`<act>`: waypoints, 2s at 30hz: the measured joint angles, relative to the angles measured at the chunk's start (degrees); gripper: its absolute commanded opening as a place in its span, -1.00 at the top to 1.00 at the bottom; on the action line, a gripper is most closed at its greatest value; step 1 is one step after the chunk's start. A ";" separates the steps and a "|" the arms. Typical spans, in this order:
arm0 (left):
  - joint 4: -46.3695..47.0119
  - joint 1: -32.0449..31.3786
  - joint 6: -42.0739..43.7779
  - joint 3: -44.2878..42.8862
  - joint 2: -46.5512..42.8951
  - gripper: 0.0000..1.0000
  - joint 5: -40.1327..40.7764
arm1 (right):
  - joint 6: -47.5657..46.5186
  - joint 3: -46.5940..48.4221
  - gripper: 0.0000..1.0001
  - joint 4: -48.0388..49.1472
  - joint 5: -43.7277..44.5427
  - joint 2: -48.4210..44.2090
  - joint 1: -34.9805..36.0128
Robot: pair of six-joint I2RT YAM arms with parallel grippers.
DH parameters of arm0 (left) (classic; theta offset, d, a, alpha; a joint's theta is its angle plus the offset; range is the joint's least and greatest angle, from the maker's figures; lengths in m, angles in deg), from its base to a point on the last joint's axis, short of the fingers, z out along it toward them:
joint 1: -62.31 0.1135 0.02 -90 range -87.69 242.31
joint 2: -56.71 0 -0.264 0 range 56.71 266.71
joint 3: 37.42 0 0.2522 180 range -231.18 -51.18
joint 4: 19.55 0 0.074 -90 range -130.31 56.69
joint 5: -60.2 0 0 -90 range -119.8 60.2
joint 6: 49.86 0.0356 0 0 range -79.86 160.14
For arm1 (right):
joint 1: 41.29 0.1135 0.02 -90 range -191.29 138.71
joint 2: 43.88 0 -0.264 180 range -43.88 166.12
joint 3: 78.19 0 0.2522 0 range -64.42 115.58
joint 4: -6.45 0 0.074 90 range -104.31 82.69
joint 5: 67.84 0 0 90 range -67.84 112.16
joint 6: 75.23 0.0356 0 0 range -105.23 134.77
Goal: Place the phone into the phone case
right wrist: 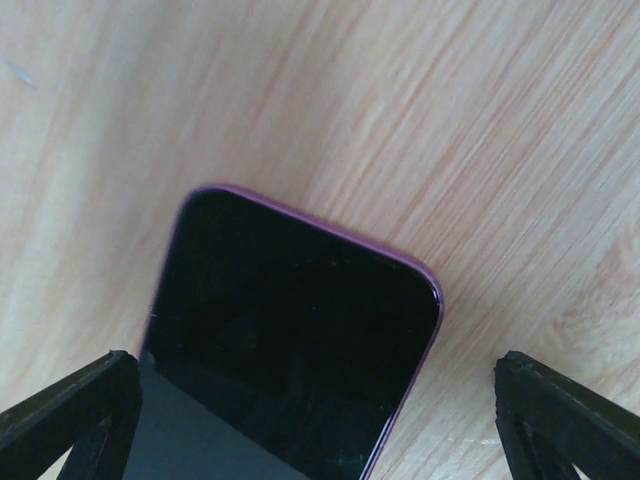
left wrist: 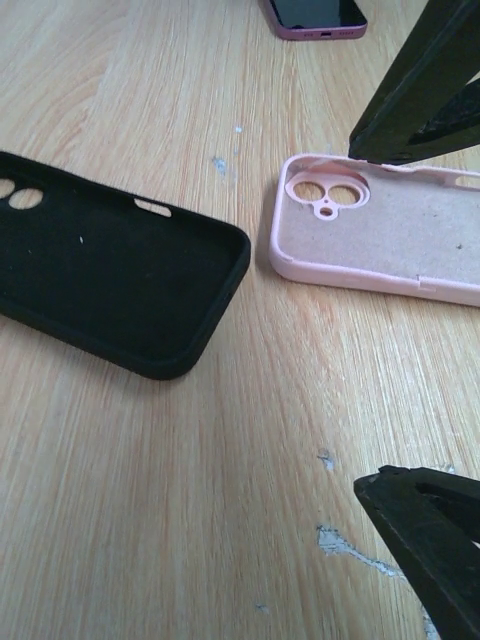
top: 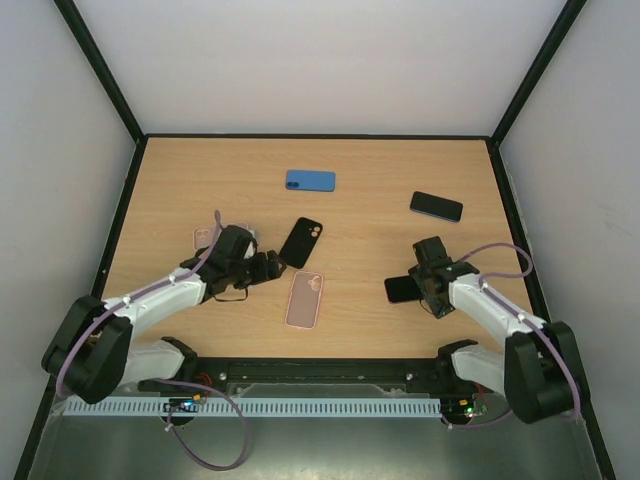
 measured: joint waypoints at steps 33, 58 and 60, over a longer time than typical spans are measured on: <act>9.03 -8.52 -6.47 7.19 -1.88 -0.67 -1.42 | -17.81 12.94 -0.78 12.74 -7.56 21.42 5.88; 24.26 -23.15 -18.67 9.20 6.12 -0.65 -2.25 | -22.73 17.29 -0.65 11.87 2.78 28.59 19.19; 25.22 -24.00 -19.47 9.20 6.51 -0.65 -2.29 | -22.95 18.18 -0.62 11.72 4.04 29.86 19.41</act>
